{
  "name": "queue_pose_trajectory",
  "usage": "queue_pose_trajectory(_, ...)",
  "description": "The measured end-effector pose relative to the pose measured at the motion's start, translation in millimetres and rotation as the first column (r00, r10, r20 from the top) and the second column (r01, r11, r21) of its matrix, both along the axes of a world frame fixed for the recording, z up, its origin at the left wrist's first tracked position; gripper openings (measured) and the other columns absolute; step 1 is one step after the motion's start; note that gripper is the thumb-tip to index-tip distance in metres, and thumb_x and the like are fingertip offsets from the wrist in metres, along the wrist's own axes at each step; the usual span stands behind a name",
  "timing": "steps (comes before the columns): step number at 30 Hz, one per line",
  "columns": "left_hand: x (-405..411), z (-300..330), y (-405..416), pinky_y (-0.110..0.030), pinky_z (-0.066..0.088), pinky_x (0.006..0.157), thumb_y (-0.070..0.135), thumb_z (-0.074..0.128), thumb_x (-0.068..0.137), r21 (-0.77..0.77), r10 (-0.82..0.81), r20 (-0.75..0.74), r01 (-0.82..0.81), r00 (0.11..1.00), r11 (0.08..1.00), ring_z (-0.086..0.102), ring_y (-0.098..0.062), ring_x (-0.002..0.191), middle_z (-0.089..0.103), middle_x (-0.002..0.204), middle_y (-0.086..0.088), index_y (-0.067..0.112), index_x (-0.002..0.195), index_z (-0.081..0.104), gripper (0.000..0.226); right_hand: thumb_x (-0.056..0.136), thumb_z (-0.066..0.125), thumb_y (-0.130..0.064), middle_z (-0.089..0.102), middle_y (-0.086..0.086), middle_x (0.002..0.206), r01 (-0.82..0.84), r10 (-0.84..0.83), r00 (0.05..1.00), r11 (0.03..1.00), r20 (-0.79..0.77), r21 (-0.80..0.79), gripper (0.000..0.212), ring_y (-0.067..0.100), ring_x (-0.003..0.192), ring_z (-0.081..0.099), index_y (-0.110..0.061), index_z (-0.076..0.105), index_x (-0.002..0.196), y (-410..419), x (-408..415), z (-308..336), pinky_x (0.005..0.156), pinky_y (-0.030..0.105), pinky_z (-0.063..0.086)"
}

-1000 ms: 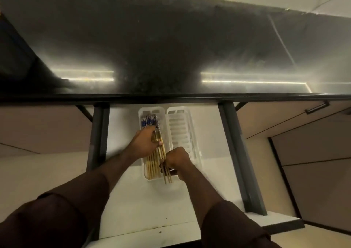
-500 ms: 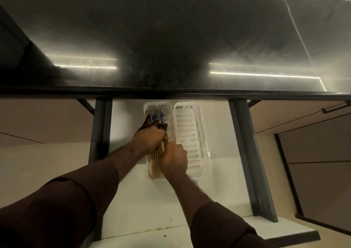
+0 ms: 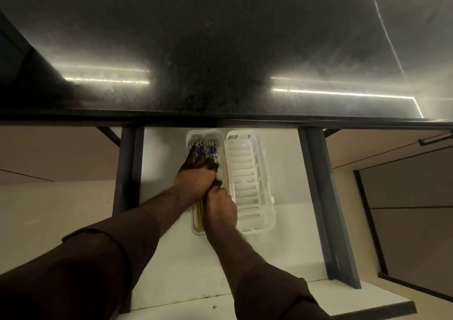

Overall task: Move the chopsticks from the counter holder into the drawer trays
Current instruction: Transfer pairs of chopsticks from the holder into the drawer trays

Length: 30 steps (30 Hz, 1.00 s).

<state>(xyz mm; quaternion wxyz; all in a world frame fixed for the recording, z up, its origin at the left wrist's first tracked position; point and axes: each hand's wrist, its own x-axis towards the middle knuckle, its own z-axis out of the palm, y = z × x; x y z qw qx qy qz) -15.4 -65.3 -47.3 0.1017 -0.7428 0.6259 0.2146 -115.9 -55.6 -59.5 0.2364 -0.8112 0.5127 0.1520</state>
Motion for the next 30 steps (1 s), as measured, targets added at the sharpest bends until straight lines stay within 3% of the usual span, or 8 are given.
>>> queue_pose_trajectory(7,-2,-9,-2,-0.046,-0.015,0.116,0.047,0.032,0.099,0.101,-0.090,0.154,0.075,0.984,0.992,0.002,-0.025,0.150,0.020,0.161,0.000,0.022,0.150,0.025,0.058,0.102,0.046,-0.012,0.060,0.015,0.123,-0.109,0.110,0.994,0.994,0.021,-0.031,0.035,0.029,0.104,0.064,-0.004,0.044,0.135,2,-8,-1,0.089,0.038,0.053)
queue_pose_trajectory(16,-1,-10,-4,-0.050,-0.020,0.115,0.051,0.030,0.099,0.134,-0.137,0.201,0.111,0.970,0.985,-0.010,-0.028,0.150,0.003,0.164,-0.001,0.026,0.155,0.007,0.065,0.101,0.048,-0.013,0.061,0.015,0.123,-0.068,0.068,0.997,0.998,0.042,-0.018,0.033,0.029,0.107,0.064,-0.006,0.049,0.133,1,-7,5,0.091,0.037,0.051)
queue_pose_trajectory(21,0,-11,-3,-0.049,-0.006,0.120,0.039,0.042,0.099,0.080,-0.039,0.098,0.031,0.994,0.996,-0.006,-0.029,0.150,0.011,0.163,-0.001,0.022,0.152,0.022,0.059,0.099,0.046,-0.011,0.065,0.014,0.112,-0.033,0.035,0.999,0.998,0.036,-0.062,0.026,0.031,0.100,0.065,-0.005,0.058,0.121,-1,-9,14,0.083,0.038,0.053)
queue_pose_trajectory(24,1,-10,2,-0.052,0.005,0.120,0.028,0.041,0.101,-0.074,-0.089,0.137,0.100,0.987,0.992,0.019,-0.030,0.147,0.035,0.155,-0.007,0.018,0.145,0.040,0.045,0.097,0.052,-0.014,0.066,0.013,0.110,0.000,0.005,0.997,0.998,0.082,-0.056,0.024,0.030,0.096,0.067,-0.007,0.060,0.118,-2,-13,27,0.083,0.038,0.054)
queue_pose_trajectory(28,0,4,7,-0.049,0.032,0.114,0.033,0.047,0.099,-0.087,-0.096,0.060,0.101,0.994,0.991,0.046,-0.029,0.133,0.048,0.146,-0.008,0.018,0.143,0.042,0.047,0.091,0.054,-0.008,0.066,0.012,0.105,0.097,-0.078,0.981,0.990,0.177,-0.103,0.017,0.028,0.091,0.064,-0.008,0.061,0.106,-4,-23,53,0.072,0.032,0.045)
queue_pose_trajectory(30,-1,13,10,-0.051,0.032,0.114,0.034,0.048,0.098,-0.130,-0.127,0.058,0.133,0.990,0.983,0.051,-0.030,0.129,0.050,0.145,-0.009,0.017,0.140,0.046,0.045,0.090,0.054,-0.007,0.067,0.011,0.105,0.138,-0.108,0.971,0.981,0.212,-0.137,0.018,0.029,0.091,0.064,-0.009,0.061,0.107,-7,-29,68,0.073,0.032,0.044)
